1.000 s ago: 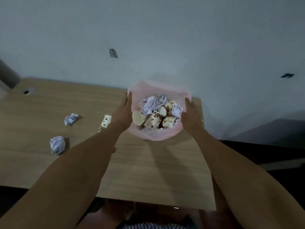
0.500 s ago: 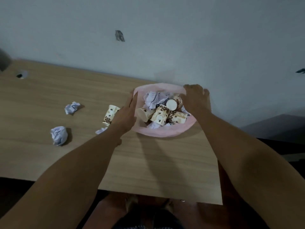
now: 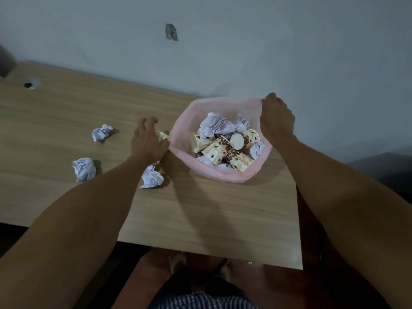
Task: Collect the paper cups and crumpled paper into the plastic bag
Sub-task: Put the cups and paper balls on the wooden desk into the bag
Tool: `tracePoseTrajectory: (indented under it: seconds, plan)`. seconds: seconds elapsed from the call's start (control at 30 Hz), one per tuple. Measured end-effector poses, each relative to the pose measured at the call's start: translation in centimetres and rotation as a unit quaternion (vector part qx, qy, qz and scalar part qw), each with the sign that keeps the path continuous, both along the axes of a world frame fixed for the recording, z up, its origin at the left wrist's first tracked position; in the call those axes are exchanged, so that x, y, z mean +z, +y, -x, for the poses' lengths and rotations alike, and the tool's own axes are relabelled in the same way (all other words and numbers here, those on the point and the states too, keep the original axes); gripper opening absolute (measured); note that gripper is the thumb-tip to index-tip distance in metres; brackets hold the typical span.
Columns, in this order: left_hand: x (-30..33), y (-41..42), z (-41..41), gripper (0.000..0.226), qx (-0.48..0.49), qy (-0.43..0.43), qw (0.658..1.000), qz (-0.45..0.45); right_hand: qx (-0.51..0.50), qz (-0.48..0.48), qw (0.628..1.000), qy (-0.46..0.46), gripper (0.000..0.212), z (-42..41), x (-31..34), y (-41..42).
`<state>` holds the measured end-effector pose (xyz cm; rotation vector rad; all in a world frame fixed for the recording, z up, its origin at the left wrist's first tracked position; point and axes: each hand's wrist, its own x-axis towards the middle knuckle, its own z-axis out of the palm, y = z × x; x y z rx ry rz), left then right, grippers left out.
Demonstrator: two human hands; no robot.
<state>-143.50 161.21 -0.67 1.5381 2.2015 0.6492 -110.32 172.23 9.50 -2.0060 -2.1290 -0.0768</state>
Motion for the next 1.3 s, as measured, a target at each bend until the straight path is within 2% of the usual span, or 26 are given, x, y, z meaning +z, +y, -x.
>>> tracePoseTrajectory:
  seconds: [0.1,0.23,0.3,0.4,0.47,0.53,0.63,0.73,0.87,1.07,1.2,1.3]
  plan:
    - [-1.3,0.1,0.1,0.086,0.033,-0.043,0.991,0.122,0.004,0.002,1.0,-0.017,0.017,0.0,-0.4,0.0]
    - [-3.2,0.1,0.5,0.087,0.017,-0.061,0.986,0.152,0.006,0.0,1.0,-0.024,0.018,0.1,-0.7,-0.4]
    - [-2.5,0.2,-0.1,0.085,0.071,-0.06,0.988,0.123,0.008,0.001,1.0,-0.022,0.021,0.2,-0.7,-0.8]
    - [0.4,-0.1,-1.2,0.09,0.165,-0.065,0.982,-0.059,0.006,0.0,1.0,-0.012,0.021,0.3,-0.3,-0.9]
    - [2.4,0.0,-2.1,0.083,0.113,-0.071,0.975,-0.177,0.003,0.003,1.0,0.003,0.022,0.5,0.1,-0.9]
    - [4.2,0.3,-3.7,0.064,0.016,-0.078,0.968,-0.238,0.006,0.008,1.0,0.021,0.029,0.7,0.5,-1.1]
    - [6.4,1.0,-7.7,0.062,-0.132,-0.074,0.962,-0.226,0.015,0.013,0.999,0.031,0.032,0.8,1.0,-1.2]
    - [6.4,2.2,-11.5,0.064,-0.217,-0.06,0.958,-0.177,0.017,0.009,0.999,0.045,0.03,0.6,1.5,-1.0]
    - [4.6,3.8,-15.1,0.055,-0.22,-0.047,0.966,-0.124,0.013,0.008,0.998,0.064,0.03,0.3,1.3,-0.5]
    - [3.1,5.4,-16.5,0.05,-0.208,0.075,0.972,-0.076,0.044,-0.006,0.998,0.051,0.032,-0.1,0.6,-1.0]
    - [3.2,3.7,-14.1,0.05,-0.223,0.109,0.957,-0.148,0.051,0.01,0.995,0.09,0.031,0.9,0.4,-0.8]
    - [3.2,1.2,-10.9,0.037,-0.202,0.078,0.959,-0.184,0.071,0.011,0.993,0.095,0.029,1.8,0.5,-0.7]
